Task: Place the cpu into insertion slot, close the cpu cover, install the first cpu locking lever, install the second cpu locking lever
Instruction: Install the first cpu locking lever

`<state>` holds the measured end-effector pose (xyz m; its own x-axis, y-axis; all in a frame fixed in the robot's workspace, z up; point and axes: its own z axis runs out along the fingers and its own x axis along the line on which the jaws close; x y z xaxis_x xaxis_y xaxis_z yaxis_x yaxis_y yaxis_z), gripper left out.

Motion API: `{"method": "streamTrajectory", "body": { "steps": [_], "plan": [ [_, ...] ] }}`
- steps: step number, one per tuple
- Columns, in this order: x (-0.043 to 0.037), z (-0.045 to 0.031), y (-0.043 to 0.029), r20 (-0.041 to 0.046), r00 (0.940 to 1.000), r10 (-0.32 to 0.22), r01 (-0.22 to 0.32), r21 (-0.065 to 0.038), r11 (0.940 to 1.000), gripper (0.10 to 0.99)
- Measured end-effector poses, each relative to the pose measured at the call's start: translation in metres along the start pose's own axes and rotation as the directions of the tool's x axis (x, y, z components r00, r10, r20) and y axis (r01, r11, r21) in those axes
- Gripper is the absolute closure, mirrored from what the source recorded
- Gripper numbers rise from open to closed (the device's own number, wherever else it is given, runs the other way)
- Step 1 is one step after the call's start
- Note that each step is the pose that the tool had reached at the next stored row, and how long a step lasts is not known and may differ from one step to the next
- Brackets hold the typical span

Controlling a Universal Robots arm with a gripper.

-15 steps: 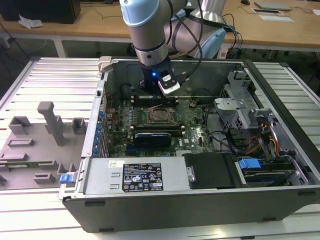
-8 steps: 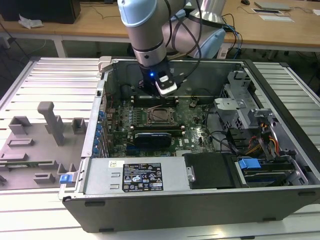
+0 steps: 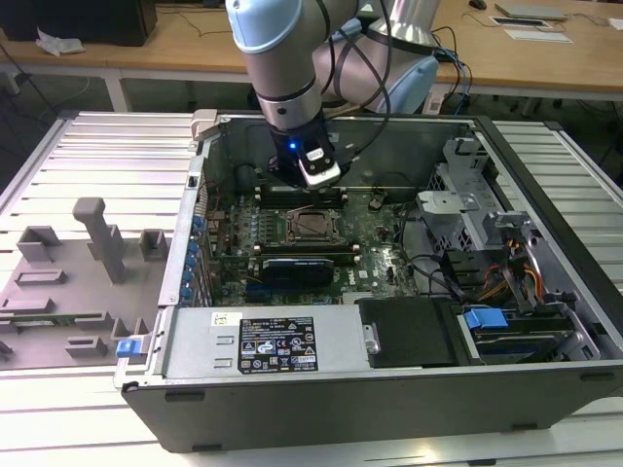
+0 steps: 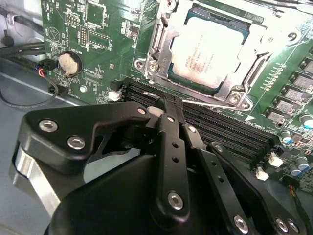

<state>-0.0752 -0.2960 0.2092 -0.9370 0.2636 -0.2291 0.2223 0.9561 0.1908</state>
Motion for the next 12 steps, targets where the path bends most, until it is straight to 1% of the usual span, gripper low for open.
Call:
{"method": "streamTrajectory", "body": {
  "steps": [8, 12],
  "plan": [
    [0.0028, 0.0020, 0.0037, 0.0061, 0.9996, 0.029, -0.029, 0.007, 0.9996, 0.980],
    [0.0034, 0.0045, 0.0036, 0.0087, 0.9993, 0.037, -0.037, 0.012, 0.9992, 0.980]
  ]
}}
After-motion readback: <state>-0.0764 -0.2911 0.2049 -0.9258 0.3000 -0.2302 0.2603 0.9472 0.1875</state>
